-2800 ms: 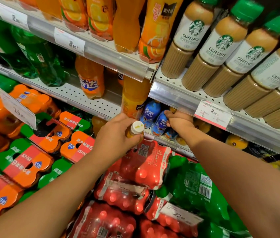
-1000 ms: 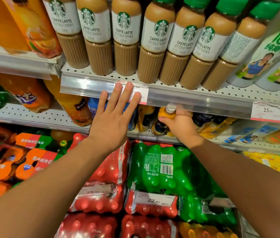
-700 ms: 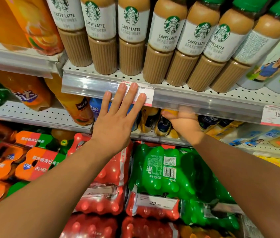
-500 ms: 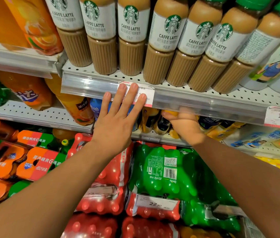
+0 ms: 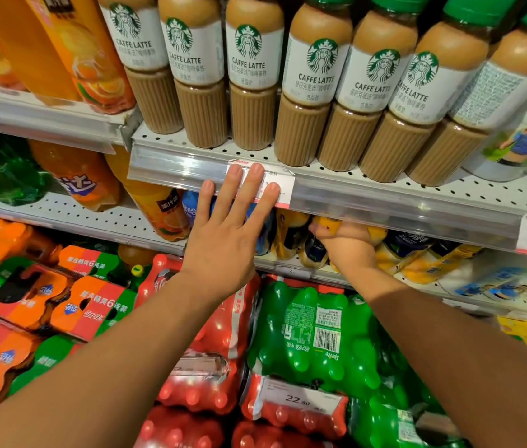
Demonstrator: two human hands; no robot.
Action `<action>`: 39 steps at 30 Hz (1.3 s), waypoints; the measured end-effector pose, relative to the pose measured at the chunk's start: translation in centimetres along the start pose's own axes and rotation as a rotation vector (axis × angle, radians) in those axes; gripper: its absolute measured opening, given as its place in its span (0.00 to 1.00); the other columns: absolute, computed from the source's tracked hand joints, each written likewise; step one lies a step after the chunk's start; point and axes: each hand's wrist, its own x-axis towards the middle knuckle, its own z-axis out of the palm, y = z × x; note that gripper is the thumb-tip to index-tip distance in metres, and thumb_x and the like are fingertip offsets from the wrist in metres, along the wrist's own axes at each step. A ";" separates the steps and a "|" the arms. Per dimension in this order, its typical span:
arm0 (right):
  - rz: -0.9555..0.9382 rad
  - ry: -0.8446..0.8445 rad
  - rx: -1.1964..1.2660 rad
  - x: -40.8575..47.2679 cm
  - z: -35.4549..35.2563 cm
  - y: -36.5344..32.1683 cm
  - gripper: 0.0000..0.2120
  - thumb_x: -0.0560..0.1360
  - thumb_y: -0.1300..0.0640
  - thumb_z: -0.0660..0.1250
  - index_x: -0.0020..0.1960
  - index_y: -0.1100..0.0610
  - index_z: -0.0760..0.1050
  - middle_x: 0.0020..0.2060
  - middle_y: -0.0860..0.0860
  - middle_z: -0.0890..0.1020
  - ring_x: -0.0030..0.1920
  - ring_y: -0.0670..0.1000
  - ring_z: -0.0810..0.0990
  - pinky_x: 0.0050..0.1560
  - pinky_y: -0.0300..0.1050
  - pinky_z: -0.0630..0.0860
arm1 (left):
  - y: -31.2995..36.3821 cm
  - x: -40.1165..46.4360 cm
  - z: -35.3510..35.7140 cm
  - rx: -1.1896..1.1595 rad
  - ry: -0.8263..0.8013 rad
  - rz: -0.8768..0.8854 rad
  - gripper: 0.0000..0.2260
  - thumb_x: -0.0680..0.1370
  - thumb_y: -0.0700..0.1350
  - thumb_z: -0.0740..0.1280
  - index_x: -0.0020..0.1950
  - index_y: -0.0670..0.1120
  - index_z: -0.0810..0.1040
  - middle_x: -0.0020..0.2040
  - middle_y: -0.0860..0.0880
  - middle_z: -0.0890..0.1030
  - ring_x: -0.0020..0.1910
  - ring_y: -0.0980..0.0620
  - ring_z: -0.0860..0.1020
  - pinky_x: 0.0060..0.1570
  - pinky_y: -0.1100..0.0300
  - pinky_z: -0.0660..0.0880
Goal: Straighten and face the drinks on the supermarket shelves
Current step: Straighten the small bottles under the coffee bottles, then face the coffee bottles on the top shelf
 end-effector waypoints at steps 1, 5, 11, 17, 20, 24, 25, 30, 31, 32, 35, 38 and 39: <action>-0.016 0.007 0.034 -0.3 0.0 0.0 0.17 0.71 0.39 0.69 0.46 0.52 0.73 0.40 0.54 0.78 0.41 0.55 0.75 0.40 0.44 0.67 | 0.0 0.0 -0.1 0.001 -0.011 0.003 0.45 0.62 0.39 0.64 0.79 0.46 0.51 0.79 0.41 0.53 0.77 0.38 0.48 0.73 0.40 0.42; -0.067 -0.048 0.080 -1.9 -1.2 -0.1 0.15 0.74 0.47 0.71 0.53 0.57 0.76 0.44 0.55 0.80 0.49 0.58 0.80 0.44 0.44 0.71 | -0.2 0.0 -1.2 -0.018 -0.105 0.002 0.49 0.61 0.40 0.71 0.79 0.48 0.50 0.79 0.43 0.51 0.78 0.41 0.46 0.73 0.42 0.43; -0.176 -0.068 0.076 -10.4 -6.9 1.1 0.30 0.76 0.54 0.68 0.74 0.51 0.59 0.63 0.53 0.75 0.52 0.49 0.79 0.52 0.44 0.77 | -0.3 0.5 -4.2 -0.009 -0.330 -0.012 0.45 0.72 0.45 0.65 0.78 0.51 0.37 0.77 0.48 0.33 0.76 0.45 0.32 0.73 0.45 0.38; -0.205 0.062 0.053 -16.7 -17.7 1.5 0.19 0.75 0.60 0.68 0.65 0.53 0.71 0.62 0.49 0.74 0.53 0.43 0.75 0.50 0.35 0.73 | 0.4 2.4 -10.6 -0.029 -0.566 0.023 0.30 0.76 0.48 0.61 0.76 0.47 0.56 0.78 0.45 0.53 0.76 0.43 0.53 0.71 0.47 0.60; -0.227 0.149 0.062 -18.4 -23.5 0.4 0.18 0.75 0.58 0.68 0.63 0.48 0.71 0.56 0.44 0.74 0.54 0.44 0.76 0.47 0.34 0.72 | 1.8 3.7 -14.6 -0.050 -0.484 0.047 0.20 0.73 0.45 0.61 0.65 0.48 0.70 0.63 0.47 0.71 0.66 0.45 0.68 0.57 0.50 0.73; -0.281 0.304 0.058 -19.3 -31.1 -1.2 0.19 0.76 0.54 0.67 0.65 0.44 0.69 0.60 0.42 0.73 0.62 0.48 0.74 0.60 0.45 0.72 | 4.9 7.4 -20.6 -0.140 -0.197 0.137 0.22 0.71 0.45 0.63 0.66 0.48 0.71 0.63 0.48 0.73 0.63 0.45 0.71 0.56 0.52 0.74; -0.302 0.347 0.032 -19.3 -32.8 -1.5 0.20 0.76 0.53 0.67 0.66 0.45 0.69 0.63 0.43 0.72 0.63 0.48 0.72 0.61 0.44 0.71 | 5.9 8.5 -22.3 -0.157 -0.099 0.174 0.24 0.70 0.44 0.64 0.67 0.47 0.72 0.64 0.47 0.74 0.63 0.44 0.72 0.57 0.52 0.74; -0.432 0.461 -0.096 -18.2 -39.8 -2.5 0.27 0.76 0.53 0.64 0.73 0.47 0.62 0.76 0.45 0.58 0.74 0.48 0.56 0.70 0.42 0.56 | 10.3 14.1 -29.3 -0.097 0.198 0.276 0.32 0.60 0.44 0.70 0.66 0.42 0.76 0.65 0.39 0.76 0.63 0.37 0.75 0.56 0.44 0.77; -0.446 0.459 -0.131 -17.8 -40.8 -2.6 0.29 0.76 0.53 0.64 0.75 0.47 0.59 0.77 0.45 0.54 0.76 0.47 0.51 0.72 0.44 0.54 | 11.0 14.9 -30.1 -0.075 0.181 0.261 0.34 0.61 0.45 0.68 0.69 0.43 0.74 0.69 0.38 0.72 0.67 0.37 0.72 0.59 0.42 0.75; -0.452 0.449 -0.173 -17.3 -41.7 -2.7 0.31 0.76 0.53 0.63 0.77 0.46 0.56 0.78 0.45 0.50 0.76 0.47 0.47 0.73 0.46 0.53 | 11.5 15.6 -30.5 -0.045 0.150 0.240 0.37 0.63 0.46 0.66 0.73 0.45 0.68 0.74 0.39 0.66 0.72 0.37 0.66 0.65 0.42 0.69; -0.412 0.414 -0.271 -15.4 -43.6 -2.9 0.36 0.77 0.55 0.62 0.78 0.44 0.46 0.77 0.43 0.39 0.77 0.48 0.39 0.74 0.51 0.52 | 11.6 17.6 -29.2 0.022 0.068 0.144 0.41 0.73 0.48 0.59 0.78 0.53 0.35 0.77 0.48 0.34 0.77 0.45 0.37 0.74 0.46 0.43; -0.372 0.425 -0.310 -13.6 -44.8 -2.9 0.39 0.77 0.59 0.60 0.78 0.42 0.42 0.77 0.45 0.36 0.76 0.49 0.35 0.75 0.52 0.48 | 11.6 18.3 -28.4 0.108 -0.023 0.097 0.42 0.75 0.48 0.58 0.73 0.55 0.26 0.72 0.48 0.24 0.72 0.46 0.26 0.73 0.45 0.38; -0.364 0.437 -0.317 -13.1 -44.9 -2.9 0.39 0.76 0.60 0.59 0.78 0.41 0.42 0.77 0.45 0.36 0.76 0.49 0.35 0.75 0.52 0.45 | 11.6 18.4 -28.2 0.124 -0.034 0.086 0.41 0.75 0.48 0.58 0.73 0.55 0.27 0.72 0.48 0.23 0.71 0.46 0.24 0.73 0.45 0.38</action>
